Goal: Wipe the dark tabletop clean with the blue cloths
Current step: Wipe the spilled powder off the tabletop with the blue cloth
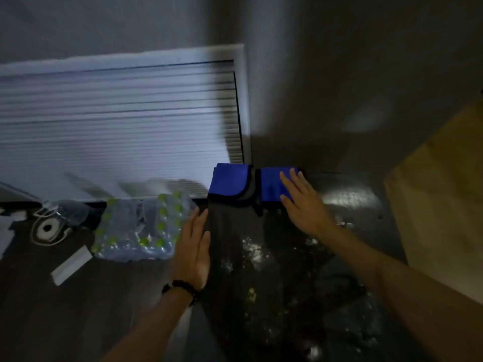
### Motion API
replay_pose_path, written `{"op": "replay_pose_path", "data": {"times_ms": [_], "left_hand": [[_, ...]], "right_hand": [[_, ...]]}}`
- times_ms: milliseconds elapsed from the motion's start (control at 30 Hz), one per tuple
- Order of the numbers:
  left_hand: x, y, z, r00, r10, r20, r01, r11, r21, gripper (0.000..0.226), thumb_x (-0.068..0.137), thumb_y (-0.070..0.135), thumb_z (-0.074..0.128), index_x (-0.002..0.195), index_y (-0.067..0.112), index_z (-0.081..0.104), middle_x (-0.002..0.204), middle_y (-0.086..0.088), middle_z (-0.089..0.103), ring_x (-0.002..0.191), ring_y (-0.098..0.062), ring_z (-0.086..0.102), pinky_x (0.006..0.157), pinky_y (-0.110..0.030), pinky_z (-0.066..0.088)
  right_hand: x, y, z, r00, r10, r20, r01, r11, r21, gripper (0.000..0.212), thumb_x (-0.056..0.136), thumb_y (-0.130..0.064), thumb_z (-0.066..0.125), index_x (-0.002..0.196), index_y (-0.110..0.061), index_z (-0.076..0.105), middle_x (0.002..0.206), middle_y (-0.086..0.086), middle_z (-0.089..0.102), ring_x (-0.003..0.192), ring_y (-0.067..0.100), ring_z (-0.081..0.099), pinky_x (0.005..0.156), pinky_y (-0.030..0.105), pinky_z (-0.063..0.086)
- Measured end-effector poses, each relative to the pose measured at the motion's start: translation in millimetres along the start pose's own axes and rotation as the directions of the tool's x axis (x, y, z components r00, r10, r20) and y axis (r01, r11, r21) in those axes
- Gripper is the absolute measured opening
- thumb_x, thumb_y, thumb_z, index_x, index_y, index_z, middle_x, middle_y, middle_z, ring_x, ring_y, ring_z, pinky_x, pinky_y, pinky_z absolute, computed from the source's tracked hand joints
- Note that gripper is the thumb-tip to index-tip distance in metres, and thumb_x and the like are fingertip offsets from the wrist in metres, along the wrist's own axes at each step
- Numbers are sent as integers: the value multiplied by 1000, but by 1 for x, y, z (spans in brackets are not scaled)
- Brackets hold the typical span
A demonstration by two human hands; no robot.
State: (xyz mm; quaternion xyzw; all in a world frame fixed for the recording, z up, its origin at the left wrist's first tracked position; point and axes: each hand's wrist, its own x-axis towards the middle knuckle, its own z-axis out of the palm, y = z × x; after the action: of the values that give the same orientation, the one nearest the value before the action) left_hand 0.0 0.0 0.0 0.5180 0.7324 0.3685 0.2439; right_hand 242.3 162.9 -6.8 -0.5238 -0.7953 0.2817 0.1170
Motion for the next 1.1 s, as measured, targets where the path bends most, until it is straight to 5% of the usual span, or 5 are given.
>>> {"op": "replay_pose_path", "data": {"times_ms": [167, 600, 733, 867, 1100], "left_hand": [[-24, -34, 18, 991, -113, 75, 113, 994, 2, 45, 99, 48, 22, 142, 55, 11, 161, 15, 11, 147, -4, 13, 121, -41, 22], [-33, -41, 24, 988, -117, 97, 100, 982, 160, 47, 96, 55, 12, 143, 59, 8, 146, 1, 49, 102, -7, 57, 72, -2, 36], [-32, -43, 25, 980, -167, 107, 156, 982, 104, 48, 100, 47, 17, 145, 55, 5, 150, -9, 43, 121, -23, 56, 94, -24, 42], [-33, -45, 29, 969, -239, 64, 225, 958, 177, 53, 101, 38, 26, 145, 49, 0, 85, -6, 63, 64, -7, 52, 56, -25, 37], [-34, -42, 30, 932, -362, 12, 356, 922, 150, 43, 97, 51, 23, 115, 24, 51, 85, -1, 57, 85, -29, 60, 70, -35, 41]], "right_hand": [[18, 7, 20, 996, 17, 87, 6, 966, -259, 58, 109, -43, 21, 161, -27, 0, 170, 4, -5, 155, 20, -9, 122, 38, -6], [31, 11, 32, 998, 21, 61, 9, 893, -449, 62, 103, -56, 10, 159, -38, -10, 169, 3, -15, 154, 23, -17, 122, 51, -10], [30, 10, 29, 997, 16, 70, 19, 887, -461, 60, 105, -51, 11, 159, -34, -10, 168, 4, -16, 153, 23, -17, 123, 49, -11], [28, 15, 22, 996, 36, 79, 2, 898, -441, 59, 106, -50, 12, 159, -34, -10, 168, 3, -17, 154, 23, -17, 122, 48, -11], [21, 33, 10, 995, 81, 65, -46, 904, -426, 60, 106, -50, 14, 159, -36, -8, 169, 1, -16, 154, 22, -16, 123, 49, -8]]}}
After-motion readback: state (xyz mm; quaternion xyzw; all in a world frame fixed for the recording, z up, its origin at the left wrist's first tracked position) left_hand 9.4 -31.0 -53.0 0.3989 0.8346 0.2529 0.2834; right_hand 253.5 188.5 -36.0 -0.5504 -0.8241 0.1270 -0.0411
